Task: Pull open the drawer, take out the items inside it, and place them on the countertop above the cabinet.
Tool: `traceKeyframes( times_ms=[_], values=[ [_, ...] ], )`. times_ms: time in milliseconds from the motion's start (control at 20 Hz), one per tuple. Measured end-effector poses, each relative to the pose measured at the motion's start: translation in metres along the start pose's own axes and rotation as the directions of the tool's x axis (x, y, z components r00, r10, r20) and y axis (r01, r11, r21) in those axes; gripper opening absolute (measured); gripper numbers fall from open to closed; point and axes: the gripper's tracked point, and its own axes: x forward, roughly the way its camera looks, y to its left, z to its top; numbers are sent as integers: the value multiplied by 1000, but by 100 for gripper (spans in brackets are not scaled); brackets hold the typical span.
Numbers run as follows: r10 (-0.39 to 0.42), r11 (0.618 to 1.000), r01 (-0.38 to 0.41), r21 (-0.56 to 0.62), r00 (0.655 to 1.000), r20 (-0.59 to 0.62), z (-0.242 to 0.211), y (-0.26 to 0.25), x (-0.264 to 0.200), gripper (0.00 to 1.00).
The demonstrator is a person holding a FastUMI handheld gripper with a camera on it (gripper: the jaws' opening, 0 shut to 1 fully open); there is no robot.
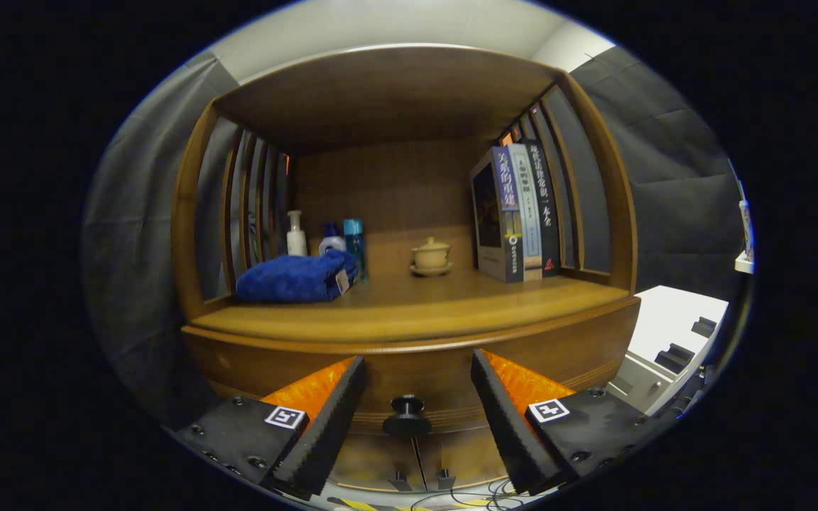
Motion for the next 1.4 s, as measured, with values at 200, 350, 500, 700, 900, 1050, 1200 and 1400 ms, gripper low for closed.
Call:
traceKeyframes(
  times_ms=[200,350,500,700,900,1050,1200,1400],
  values=[
    [3,1000,-2,12,998,-69,-34,0,9,93],
    [0,1000,2,14,993,-115,-52,-3,10,76],
    [17,1000,-15,16,992,-125,-56,1,12,60],
    [25,1000,-23,13,988,-155,-62,2,8,49],
    [-12,999,19,37,983,-182,-62,1,3,36],
    [-12,999,22,50,984,-180,-63,2,-13,36],
    [-8,998,20,60,980,-197,-66,2,-36,36],
    [-22,997,37,68,978,-209,-68,1,-67,36]
  ],
)
